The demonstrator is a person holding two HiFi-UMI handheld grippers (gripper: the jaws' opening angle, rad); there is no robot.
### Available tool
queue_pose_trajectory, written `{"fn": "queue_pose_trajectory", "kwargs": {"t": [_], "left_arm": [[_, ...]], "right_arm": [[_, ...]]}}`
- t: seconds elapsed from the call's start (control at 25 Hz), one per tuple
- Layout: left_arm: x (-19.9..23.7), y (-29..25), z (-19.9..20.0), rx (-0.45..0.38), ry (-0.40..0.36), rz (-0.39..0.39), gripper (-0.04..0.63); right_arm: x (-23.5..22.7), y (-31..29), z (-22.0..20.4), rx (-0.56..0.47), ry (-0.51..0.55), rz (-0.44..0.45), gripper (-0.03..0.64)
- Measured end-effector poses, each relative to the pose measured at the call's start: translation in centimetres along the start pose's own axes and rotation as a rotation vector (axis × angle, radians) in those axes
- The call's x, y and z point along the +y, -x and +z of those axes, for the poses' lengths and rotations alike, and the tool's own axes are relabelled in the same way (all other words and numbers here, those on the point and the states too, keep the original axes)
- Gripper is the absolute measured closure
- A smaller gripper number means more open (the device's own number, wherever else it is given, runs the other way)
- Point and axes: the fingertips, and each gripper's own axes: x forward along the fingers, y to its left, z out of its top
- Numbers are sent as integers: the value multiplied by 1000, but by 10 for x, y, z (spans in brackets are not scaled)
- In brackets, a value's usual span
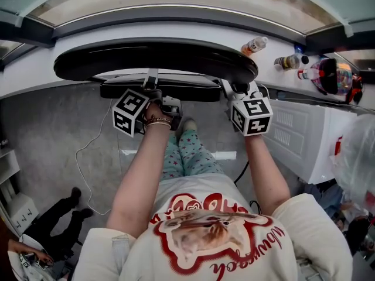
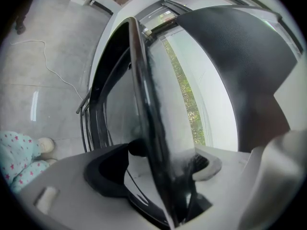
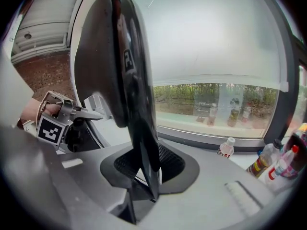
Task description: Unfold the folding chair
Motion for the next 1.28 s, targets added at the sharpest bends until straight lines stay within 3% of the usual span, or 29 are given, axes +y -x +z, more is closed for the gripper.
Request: {"fn": "queue_pose_trajectory", "kwargs": {"t": [0.84, 1.28], "left_arm": [[33, 40, -15, 10, -18, -45, 291], [55, 47, -24, 36, 64, -35, 316]], "right_arm": [[-5, -7, -4, 2, 0, 25, 514], [-12, -18, -7, 36, -36, 23, 514]]}}
